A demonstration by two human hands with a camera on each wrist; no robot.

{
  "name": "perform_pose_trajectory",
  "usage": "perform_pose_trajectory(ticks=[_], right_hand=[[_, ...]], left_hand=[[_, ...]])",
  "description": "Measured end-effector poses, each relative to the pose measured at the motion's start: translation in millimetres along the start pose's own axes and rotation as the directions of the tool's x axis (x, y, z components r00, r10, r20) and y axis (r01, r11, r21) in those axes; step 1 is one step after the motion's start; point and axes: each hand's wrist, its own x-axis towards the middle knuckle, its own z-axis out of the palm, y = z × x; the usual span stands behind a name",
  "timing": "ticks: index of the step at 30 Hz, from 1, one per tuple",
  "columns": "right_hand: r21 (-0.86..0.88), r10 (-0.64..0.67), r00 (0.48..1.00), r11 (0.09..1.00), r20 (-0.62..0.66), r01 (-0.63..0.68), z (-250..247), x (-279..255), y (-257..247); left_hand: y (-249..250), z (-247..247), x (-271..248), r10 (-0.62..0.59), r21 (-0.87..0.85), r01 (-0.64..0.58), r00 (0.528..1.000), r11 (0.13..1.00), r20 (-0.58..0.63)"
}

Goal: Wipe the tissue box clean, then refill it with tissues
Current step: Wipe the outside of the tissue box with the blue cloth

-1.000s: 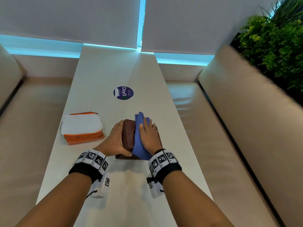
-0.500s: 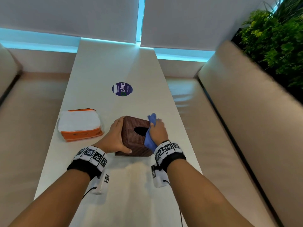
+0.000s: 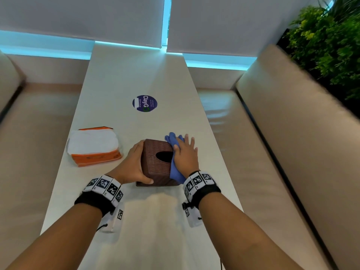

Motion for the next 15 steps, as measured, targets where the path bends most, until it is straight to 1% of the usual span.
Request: perform_pose_trajectory(ticks=[1,3,4,5,6,7,9,10,13,15], right_hand=[[-0.017,0.084,0.996,0.996,-0.024,-0.084,0,1,2],[-0.034,0.261,0.963,0.964,-0.070,-0.264,-1,1,-2],[-0.035,0.312,0.947,0.948,-0.084,-0.315,-1,1,-6],[-0.029,0.317,0.944,0.947,-0.088,-0.321,0,1,-10],[-0.016,0.284,0.955,0.958,-0.083,-0.286,2,-1,-15],[0.001,0.221,0.972,0.975,-0.075,-0.222,5,-3,-21],[0.032,0.045,0.998,0.999,-0.052,-0.044,10,-10,-36],[0.052,-0.035,0.999,0.998,-0.019,0.036,12,-15,-45],[0.123,-0.206,0.974,0.973,0.096,0.194,16,-28,-68],[0.150,-0.274,0.954,0.955,0.124,0.255,18,-31,-72]], left_hand=[[2,0,1,-0.005,0.004,0.005,1.000,1.000,0.005],[5,1,2,-0.007,0.007,0.007,1.000,1.000,0.005],[6,1,2,-0.004,0.008,0.004,1.000,1.000,-0.001],[5,0,1,-0.003,0.013,0.003,1.000,1.000,-0.007],[4,0,0,-0.006,0.020,0.006,1.000,1.000,-0.010],[2,0,0,-0.008,0.027,0.009,1.000,1.000,-0.013],[3,1,-1,0.002,0.028,-0.002,0.999,1.000,-0.033],[6,1,0,0.017,0.023,-0.016,0.999,1.000,-0.048],[9,2,1,0.085,0.045,-0.082,0.994,0.996,-0.067],[6,4,1,0.111,0.047,-0.108,0.992,0.993,-0.059]])
